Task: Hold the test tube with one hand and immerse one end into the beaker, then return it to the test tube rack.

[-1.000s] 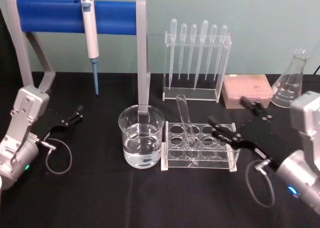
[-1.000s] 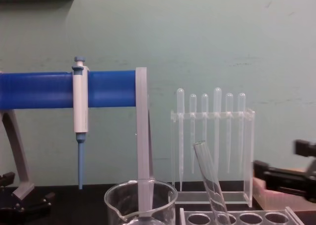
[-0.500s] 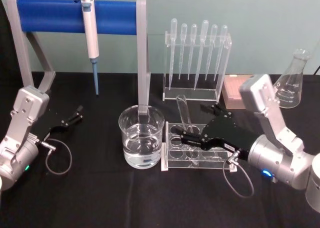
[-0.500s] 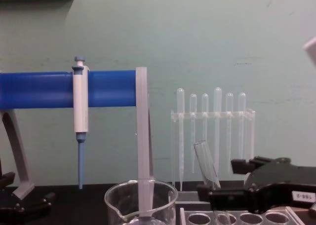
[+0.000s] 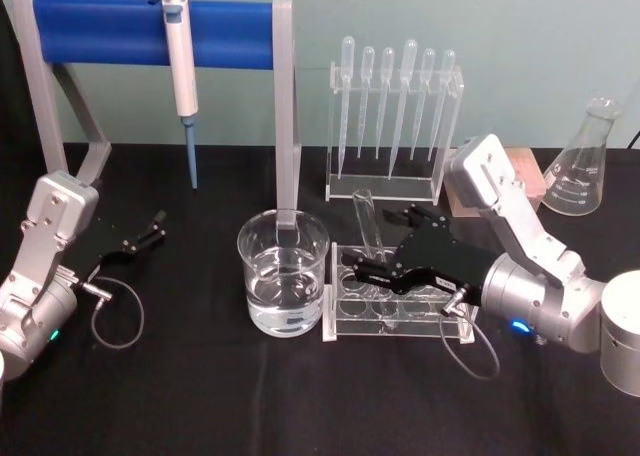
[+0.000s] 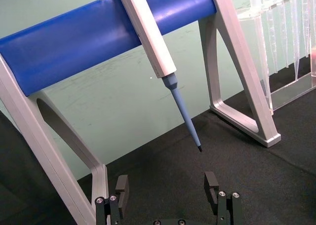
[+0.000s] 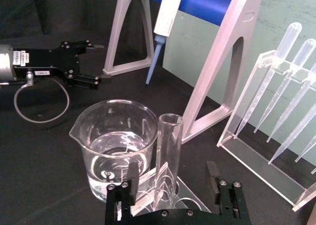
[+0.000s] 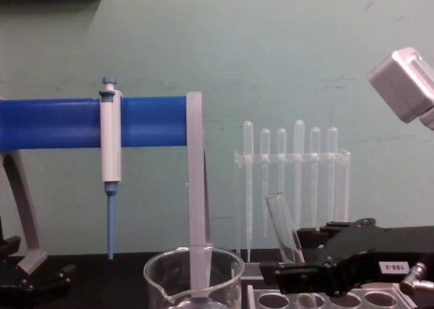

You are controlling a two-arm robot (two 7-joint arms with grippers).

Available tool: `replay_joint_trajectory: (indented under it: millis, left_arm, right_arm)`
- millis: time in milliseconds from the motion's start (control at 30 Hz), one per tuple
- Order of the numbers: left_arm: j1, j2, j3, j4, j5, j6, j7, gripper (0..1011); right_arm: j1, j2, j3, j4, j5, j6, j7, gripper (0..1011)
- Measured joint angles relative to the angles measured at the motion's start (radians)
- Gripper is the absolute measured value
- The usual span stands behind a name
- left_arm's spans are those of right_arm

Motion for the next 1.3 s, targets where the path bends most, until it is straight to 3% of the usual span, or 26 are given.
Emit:
replay_joint_trajectory:
  millis: [67, 700, 967, 1300]
  left_arm:
    - [0.000, 0.000, 0.000, 0.000, 0.000, 0.000, 0.000, 1000]
    - [0.000, 0.000, 0.000, 0.000, 0.000, 0.000, 0.000, 1000]
    - [0.000, 0.000, 0.000, 0.000, 0.000, 0.000, 0.000, 1000]
    - [0.000, 0.000, 0.000, 0.000, 0.000, 0.000, 0.000, 1000]
  right_arm:
    - [0.002, -0.009, 0.004, 0.006, -0.006, 0.003, 0.000, 837]
    - [-0.016, -0.063, 0.057, 0.001, -0.016, 0.000, 0.019, 235]
    - [-0.039, -0.075, 0.089, -0.033, -0.010, -0.013, 0.017, 226]
    - [-0.111, -0.092, 0.170, -0.131, 0.057, -0.070, -0.018, 226]
